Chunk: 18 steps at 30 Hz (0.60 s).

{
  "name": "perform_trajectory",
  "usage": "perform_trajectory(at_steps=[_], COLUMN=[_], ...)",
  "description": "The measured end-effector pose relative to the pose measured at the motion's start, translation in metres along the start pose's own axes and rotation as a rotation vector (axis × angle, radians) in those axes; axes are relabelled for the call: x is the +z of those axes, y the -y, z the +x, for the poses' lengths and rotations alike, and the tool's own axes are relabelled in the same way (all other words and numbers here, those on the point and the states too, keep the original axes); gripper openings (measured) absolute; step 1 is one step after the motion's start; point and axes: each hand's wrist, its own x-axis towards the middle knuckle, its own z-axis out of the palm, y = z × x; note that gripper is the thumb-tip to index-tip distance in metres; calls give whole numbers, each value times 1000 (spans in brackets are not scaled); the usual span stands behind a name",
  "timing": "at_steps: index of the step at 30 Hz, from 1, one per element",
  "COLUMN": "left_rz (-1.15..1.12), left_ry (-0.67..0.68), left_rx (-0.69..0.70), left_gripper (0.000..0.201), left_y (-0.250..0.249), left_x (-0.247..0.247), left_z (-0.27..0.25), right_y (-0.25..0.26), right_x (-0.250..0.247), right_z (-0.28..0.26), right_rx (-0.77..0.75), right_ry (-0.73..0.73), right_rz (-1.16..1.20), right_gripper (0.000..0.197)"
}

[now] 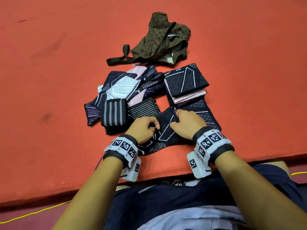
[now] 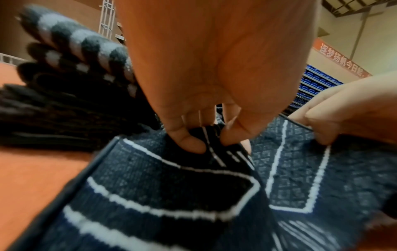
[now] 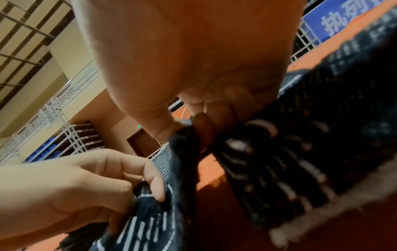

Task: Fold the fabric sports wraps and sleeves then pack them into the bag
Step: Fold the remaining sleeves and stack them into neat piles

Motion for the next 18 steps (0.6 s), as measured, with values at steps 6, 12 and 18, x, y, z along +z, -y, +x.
perform_trajectory(at_steps=[6,12,18], left_rz=[135,220,114], left_ry=[-29,-274,-6], left_rx=[29,99,67], left_gripper=[27,23,12], left_y=[5,-2,-9], left_x=[5,21,27], left_z=[6,7,8], right_y=[-12,-24,-21], right_x=[-15,-18,-21], right_z=[-2,-2,-4], right_rx=[67,92,94], right_ry=[-150,-157,-155], right_rz=[159,223,282], right_gripper=[22,23,23])
